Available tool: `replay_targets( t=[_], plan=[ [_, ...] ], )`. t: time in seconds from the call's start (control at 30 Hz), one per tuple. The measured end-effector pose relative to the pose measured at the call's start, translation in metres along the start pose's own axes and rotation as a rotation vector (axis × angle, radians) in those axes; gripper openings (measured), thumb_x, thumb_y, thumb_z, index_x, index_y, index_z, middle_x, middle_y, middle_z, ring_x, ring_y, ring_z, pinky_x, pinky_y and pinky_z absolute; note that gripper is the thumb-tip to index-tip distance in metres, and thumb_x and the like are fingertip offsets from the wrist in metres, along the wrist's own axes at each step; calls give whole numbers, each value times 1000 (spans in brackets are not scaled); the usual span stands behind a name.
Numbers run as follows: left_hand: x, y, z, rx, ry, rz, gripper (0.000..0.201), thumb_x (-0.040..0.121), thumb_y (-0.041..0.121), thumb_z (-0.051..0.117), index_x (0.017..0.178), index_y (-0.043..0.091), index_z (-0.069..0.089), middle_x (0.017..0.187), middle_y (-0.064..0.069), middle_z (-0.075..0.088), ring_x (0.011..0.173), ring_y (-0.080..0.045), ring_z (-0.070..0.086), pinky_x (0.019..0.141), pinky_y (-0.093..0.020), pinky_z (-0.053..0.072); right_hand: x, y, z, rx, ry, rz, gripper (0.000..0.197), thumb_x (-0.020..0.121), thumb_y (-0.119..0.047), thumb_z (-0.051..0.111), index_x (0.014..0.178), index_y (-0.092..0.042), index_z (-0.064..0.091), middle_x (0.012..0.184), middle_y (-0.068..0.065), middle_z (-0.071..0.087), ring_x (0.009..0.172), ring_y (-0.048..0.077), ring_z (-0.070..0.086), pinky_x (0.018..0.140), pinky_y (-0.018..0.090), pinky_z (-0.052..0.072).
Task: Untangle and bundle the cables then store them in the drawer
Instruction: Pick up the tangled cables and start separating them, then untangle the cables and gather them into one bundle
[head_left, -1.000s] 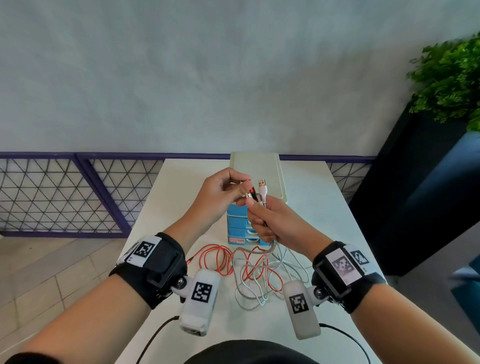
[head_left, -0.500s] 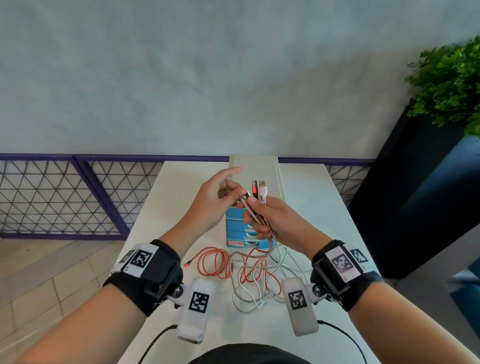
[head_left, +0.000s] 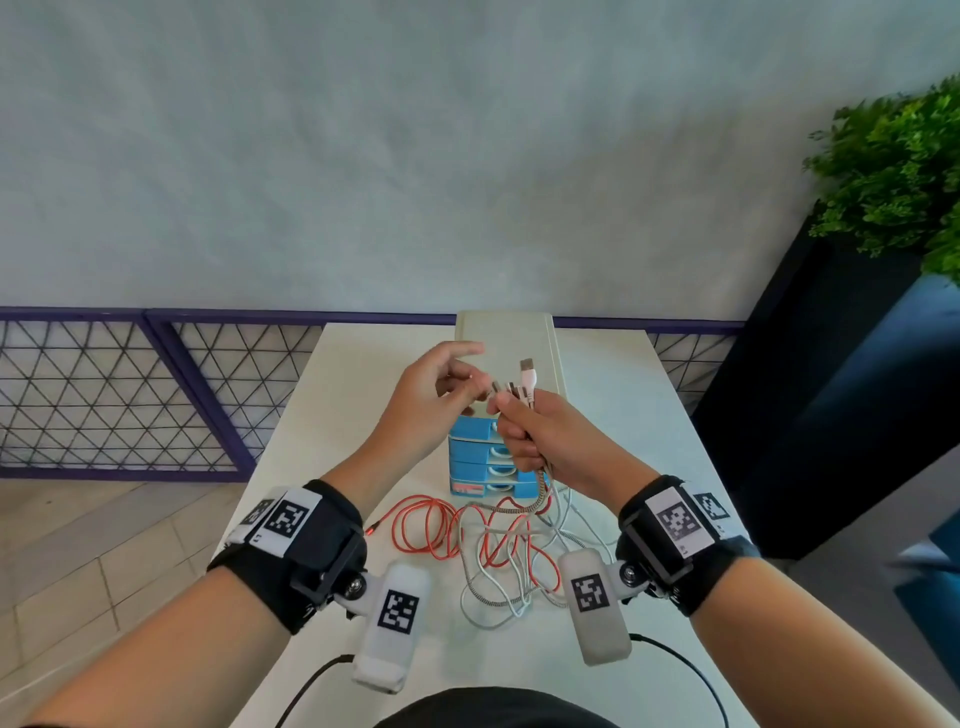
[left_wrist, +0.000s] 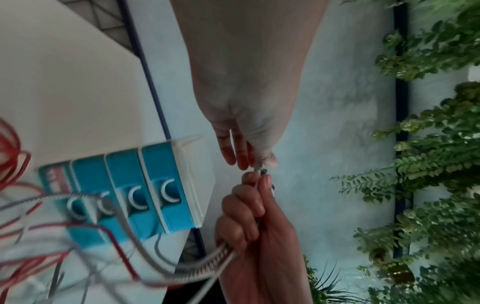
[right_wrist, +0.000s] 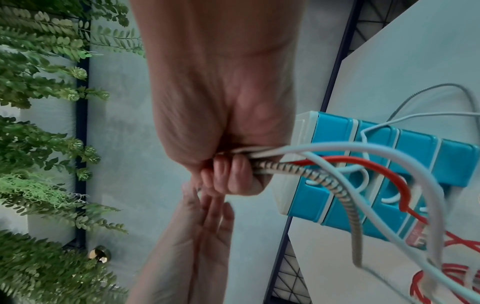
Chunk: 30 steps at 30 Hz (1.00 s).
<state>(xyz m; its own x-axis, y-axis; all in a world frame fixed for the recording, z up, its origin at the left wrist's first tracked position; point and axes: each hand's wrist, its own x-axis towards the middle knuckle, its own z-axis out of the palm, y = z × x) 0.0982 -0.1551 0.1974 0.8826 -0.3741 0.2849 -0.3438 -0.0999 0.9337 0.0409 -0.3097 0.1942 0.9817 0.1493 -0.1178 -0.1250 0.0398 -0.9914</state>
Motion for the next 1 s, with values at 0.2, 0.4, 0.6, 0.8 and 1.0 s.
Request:
replay_targets(
  t=[0.2,0.4,0.6,0.8,1.0],
  plan=[
    [-22,-1,35,-240,-360,-353,52,93,58,23,100,16,54,89,2,64,80,-2,66,80,-23,51,13,-11,5,169,225,-127,24,103,-20,41,84,-9,51,58,0,49,43,11,45,43,20,40],
    [-26,-1,38,155,-513,-182,26,99,38,40,111,18,50,101,6,61,94,-6,57,90,-21,46,19,-10,2,148,330,-247,22,104,-20,40,86,-11,50,62,-1,44,50,12,49,55,23,43],
    [-27,-1,48,153,-416,-112,29,103,28,28,87,18,50,77,4,55,68,2,50,72,-18,43,23,-18,1,195,348,-274,21,103,-24,40,94,-8,50,60,-1,47,52,14,54,58,24,47],
    [-29,2,50,142,-512,-97,20,102,25,34,96,11,47,76,6,54,67,1,50,69,-12,41,26,-14,-4,313,342,-258,21,103,-26,41,95,-8,49,60,-3,39,46,11,41,56,27,36],
    [-30,-4,55,235,-491,-152,26,104,23,26,93,12,47,76,4,52,56,8,46,62,-12,36,20,-8,-6,308,229,-126,28,103,-31,40,93,-7,51,59,-3,41,47,11,45,54,24,43]
  ],
)
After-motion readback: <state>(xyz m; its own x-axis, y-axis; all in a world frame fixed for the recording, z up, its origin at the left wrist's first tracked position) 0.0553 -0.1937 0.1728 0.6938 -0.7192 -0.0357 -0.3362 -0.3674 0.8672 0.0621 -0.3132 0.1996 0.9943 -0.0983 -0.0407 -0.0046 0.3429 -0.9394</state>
